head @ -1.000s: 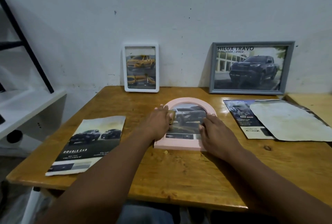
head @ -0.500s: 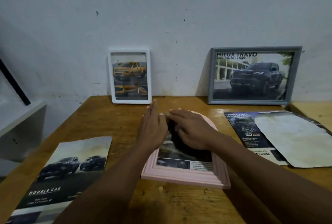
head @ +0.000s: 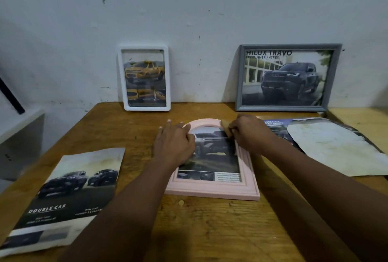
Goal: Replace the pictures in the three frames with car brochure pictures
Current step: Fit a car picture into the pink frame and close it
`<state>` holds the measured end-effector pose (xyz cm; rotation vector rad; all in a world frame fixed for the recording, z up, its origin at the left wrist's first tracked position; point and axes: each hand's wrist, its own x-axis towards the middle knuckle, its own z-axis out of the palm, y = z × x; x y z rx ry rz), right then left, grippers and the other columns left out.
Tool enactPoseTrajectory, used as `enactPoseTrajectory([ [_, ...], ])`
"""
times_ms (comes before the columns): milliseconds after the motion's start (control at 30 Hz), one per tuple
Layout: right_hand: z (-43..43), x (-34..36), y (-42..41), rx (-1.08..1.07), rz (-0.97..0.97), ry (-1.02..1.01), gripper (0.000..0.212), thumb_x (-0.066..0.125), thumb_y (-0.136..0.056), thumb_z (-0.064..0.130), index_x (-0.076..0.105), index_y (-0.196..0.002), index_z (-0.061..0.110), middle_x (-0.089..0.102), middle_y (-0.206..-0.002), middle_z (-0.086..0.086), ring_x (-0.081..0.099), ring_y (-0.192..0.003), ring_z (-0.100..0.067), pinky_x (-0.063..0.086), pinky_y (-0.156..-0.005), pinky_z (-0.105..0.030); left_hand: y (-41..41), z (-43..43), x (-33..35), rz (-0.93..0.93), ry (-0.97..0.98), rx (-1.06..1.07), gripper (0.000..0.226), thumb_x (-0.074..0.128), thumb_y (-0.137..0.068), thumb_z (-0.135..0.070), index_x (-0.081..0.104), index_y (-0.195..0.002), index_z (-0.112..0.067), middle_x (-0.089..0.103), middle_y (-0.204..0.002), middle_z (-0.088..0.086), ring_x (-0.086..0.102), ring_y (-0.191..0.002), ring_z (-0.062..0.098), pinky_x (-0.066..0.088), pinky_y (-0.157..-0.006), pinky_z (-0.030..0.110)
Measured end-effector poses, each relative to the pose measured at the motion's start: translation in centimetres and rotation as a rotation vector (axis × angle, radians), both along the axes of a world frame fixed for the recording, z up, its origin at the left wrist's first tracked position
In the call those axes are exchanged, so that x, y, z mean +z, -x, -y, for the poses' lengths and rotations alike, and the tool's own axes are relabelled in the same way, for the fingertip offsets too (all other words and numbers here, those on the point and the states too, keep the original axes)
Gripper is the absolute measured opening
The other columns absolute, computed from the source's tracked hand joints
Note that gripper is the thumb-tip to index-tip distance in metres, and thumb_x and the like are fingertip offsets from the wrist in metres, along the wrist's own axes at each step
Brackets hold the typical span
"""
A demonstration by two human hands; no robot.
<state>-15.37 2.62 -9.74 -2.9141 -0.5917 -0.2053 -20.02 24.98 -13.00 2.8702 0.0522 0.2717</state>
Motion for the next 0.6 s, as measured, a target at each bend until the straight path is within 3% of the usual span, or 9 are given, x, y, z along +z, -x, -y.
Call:
enactPoseTrajectory([
  [167,2.6,2.7,2.9,-0.084,-0.169,-0.133,0.02,0.062,-0.093,0.013,0.077,-0.106,0.016,0.072,-0.102,-0.003,0.063,-0.084,-0.016,0.05,-0.071,-0.024,0.7,0.2,0.9,-0.092,0.051,0.003,0.05,0.034,-0.107,-0.041,0.04,-0.154,-0.027,0.034,-0.163,0.003,0.015,-0.155,0.029,0.012,-0.125,0.052],
  [333,5.7,6.2,7.8,-0.05,-0.291,-0.011,0.023,0.063,-0.092,0.008,0.076,-0.107,0.019,0.073,-0.101,0.003,0.065,-0.08,-0.006,0.049,-0.064,-0.014,2.3,-0.1,1.6,-0.226,0.117,-0.011,0.061,0.021,-0.107,-0.054,0.008,-0.163,-0.032,0.002,-0.171,0.001,-0.004,-0.157,0.028,0.001,-0.123,0.05],
  [400,6.1,6.7,9.8,-0.058,-0.412,0.095,0.023,0.063,-0.092,0.011,0.073,-0.11,0.022,0.07,-0.104,0.005,0.064,-0.083,-0.006,0.051,-0.063,-0.016,3.2,-0.1,1.6,-0.226,0.156,0.025,0.064,0.026,-0.105,-0.057,0.008,-0.162,-0.032,0.008,-0.171,0.002,0.005,-0.156,0.03,0.009,-0.125,0.053],
  [467,5.9,6.5,11.2,-0.042,-0.488,0.182,0.028,0.063,-0.092,0.013,0.068,-0.117,0.024,0.067,-0.113,0.004,0.063,-0.094,-0.01,0.056,-0.077,-0.023,4.2,-0.2,1.8,-0.209,0.183,0.06,0.066,0.033,-0.104,-0.056,0.013,-0.161,-0.031,0.022,-0.168,0.004,0.019,-0.153,0.033,0.024,-0.121,0.056],
  [600,4.8,5.8,11.5,-0.102,-0.392,0.162,0.038,0.061,-0.094,0.023,0.058,-0.132,0.024,0.06,-0.129,0.0,0.06,-0.11,-0.017,0.055,-0.087,-0.027,6.3,0.1,3.0,-0.175,0.152,0.067,0.062,0.048,-0.103,-0.047,0.028,-0.156,-0.024,0.047,-0.152,0.007,0.049,-0.132,0.031,0.049,-0.099,0.043],
])
